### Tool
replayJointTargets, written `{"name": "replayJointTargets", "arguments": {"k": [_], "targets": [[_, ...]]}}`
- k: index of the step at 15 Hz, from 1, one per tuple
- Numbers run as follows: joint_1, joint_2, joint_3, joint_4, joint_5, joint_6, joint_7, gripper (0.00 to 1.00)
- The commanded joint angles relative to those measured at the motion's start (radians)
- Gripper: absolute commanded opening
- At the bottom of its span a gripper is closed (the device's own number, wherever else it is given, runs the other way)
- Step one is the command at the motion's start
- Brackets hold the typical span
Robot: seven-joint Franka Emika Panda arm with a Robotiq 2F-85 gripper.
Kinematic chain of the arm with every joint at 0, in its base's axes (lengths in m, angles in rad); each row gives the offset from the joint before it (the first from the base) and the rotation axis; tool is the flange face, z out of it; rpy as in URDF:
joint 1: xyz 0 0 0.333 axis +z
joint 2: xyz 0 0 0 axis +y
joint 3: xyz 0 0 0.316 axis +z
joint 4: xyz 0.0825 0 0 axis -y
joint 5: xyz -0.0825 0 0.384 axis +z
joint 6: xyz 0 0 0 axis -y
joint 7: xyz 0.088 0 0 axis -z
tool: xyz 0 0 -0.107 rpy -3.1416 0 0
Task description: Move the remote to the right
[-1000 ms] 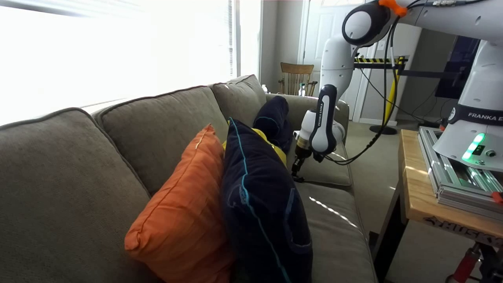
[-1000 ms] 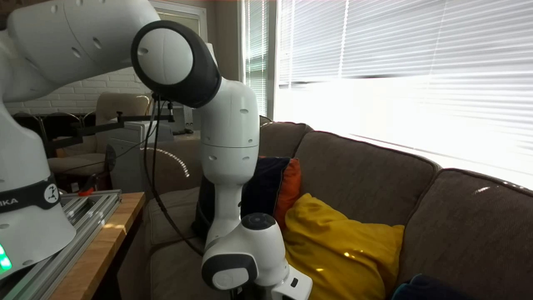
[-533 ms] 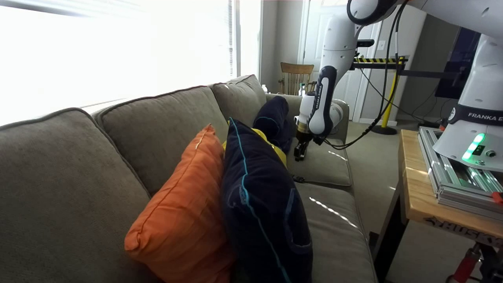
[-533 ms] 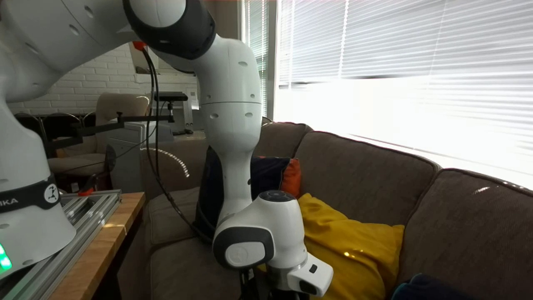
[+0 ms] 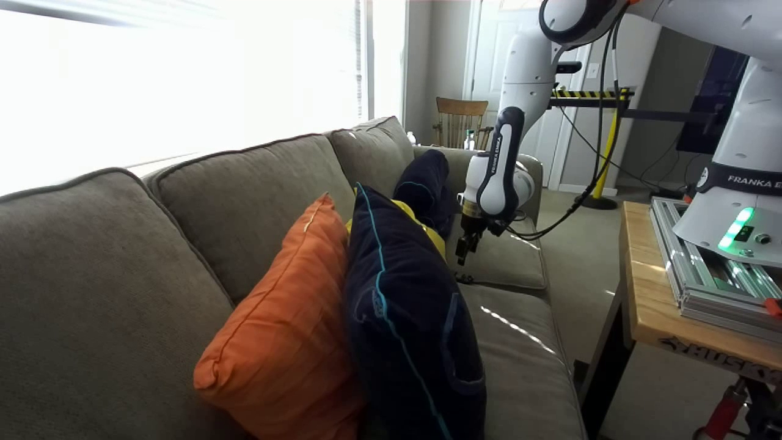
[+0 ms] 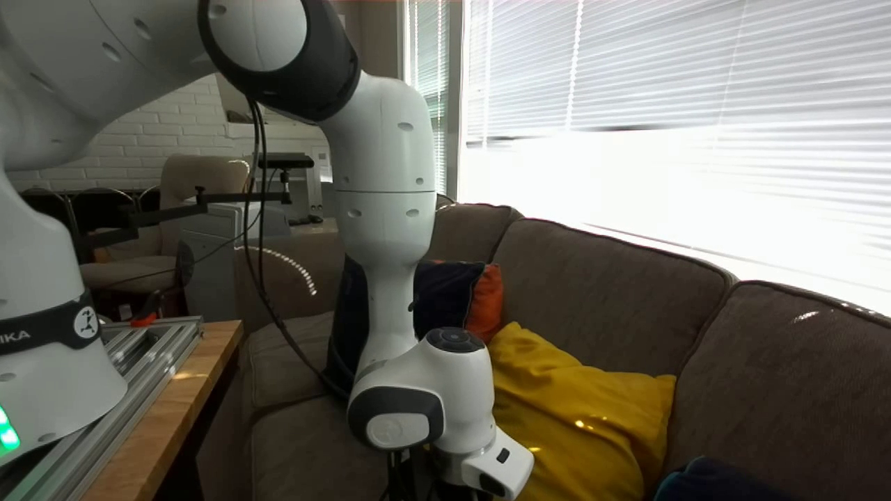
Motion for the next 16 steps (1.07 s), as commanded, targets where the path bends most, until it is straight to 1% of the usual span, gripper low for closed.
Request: {"name": "replayJointTargets", "arguments": {"k": [1, 3, 6, 8, 11, 13, 16], "targets": [[0.048, 0.05, -0.037, 0.033, 0.008, -0.011, 0.025, 1.0], [0.036, 0.07, -0.029, 0.037, 0.0, -0.007, 0.018, 1.0], [0.039, 0.102, -0.028, 0.049, -0.001, 0.012, 0.018, 1.0], [0.024, 0.126, -0.016, 0.068, -0.006, 0.033, 0.012, 1.0], [0.02, 0.161, -0.01, 0.1, -0.007, 0.059, 0.011, 1.0], [-0.014, 0.181, 0.021, 0.118, -0.021, 0.079, -0.001, 1.0], [-0.03, 0.211, 0.038, 0.143, -0.026, 0.104, -0.004, 1.0]]}}
